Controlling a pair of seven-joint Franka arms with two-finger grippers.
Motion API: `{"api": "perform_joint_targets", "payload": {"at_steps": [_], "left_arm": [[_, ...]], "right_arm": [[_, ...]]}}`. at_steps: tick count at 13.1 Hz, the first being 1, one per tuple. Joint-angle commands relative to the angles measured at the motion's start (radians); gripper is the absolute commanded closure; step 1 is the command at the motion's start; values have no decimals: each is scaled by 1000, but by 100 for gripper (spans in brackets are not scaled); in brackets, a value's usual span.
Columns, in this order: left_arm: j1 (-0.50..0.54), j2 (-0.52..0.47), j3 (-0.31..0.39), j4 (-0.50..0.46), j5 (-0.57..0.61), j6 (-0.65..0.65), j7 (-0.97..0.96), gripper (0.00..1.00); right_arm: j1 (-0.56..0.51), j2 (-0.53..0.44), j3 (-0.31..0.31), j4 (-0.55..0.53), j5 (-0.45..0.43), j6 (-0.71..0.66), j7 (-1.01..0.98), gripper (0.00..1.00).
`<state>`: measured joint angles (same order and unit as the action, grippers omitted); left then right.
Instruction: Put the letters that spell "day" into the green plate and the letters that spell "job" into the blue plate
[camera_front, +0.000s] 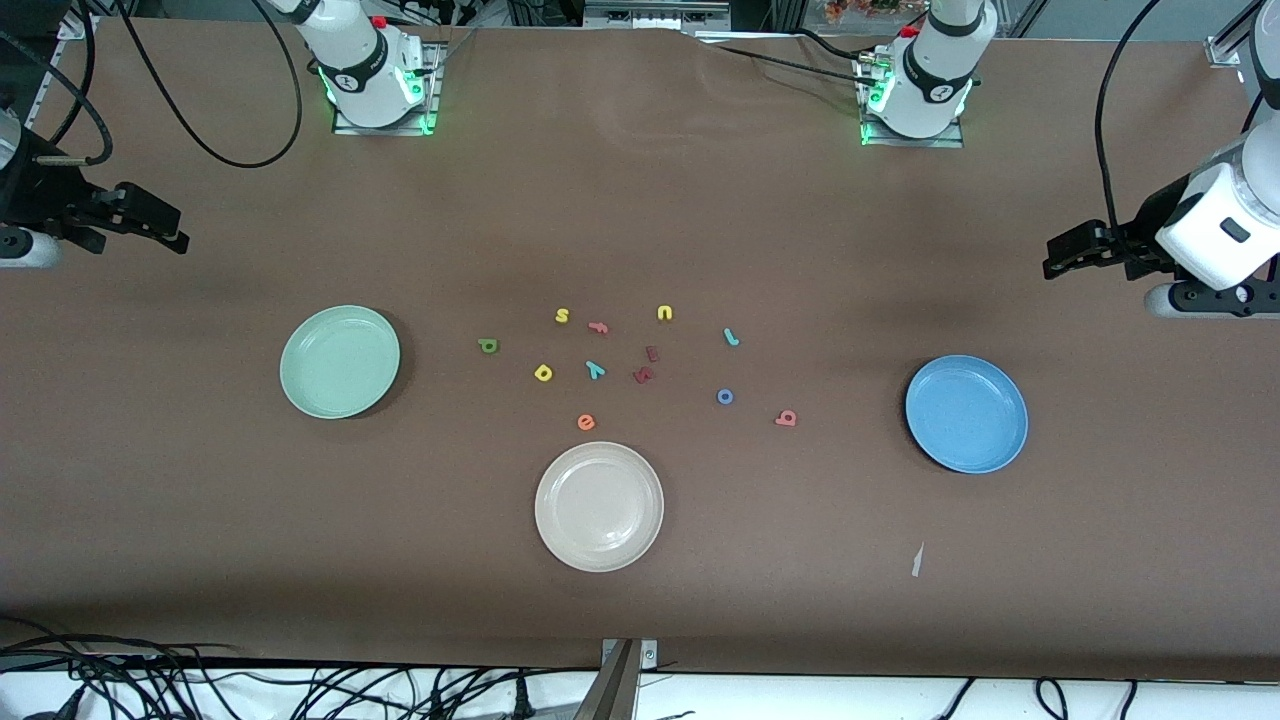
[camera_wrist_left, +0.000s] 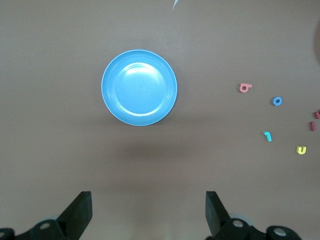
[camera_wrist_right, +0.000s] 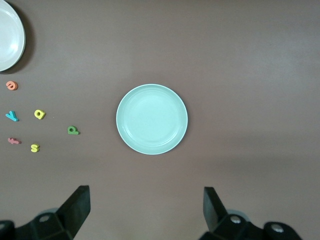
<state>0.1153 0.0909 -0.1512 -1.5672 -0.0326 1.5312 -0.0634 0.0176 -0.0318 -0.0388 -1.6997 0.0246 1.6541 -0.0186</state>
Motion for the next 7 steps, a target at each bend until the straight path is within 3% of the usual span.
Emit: {"api": "perform_joint_targets", "payload": {"at_steps": [1,7], "left_arm": [[-2,-3,-4,-4,23,4,14,0],[-2,-2,-4,-2,23,6,14,0]], "right_arm": [[-10,-3,7,2,-5,-11,-8,0],[-16,12,-1,2,-6,-28,-18,0]]}}
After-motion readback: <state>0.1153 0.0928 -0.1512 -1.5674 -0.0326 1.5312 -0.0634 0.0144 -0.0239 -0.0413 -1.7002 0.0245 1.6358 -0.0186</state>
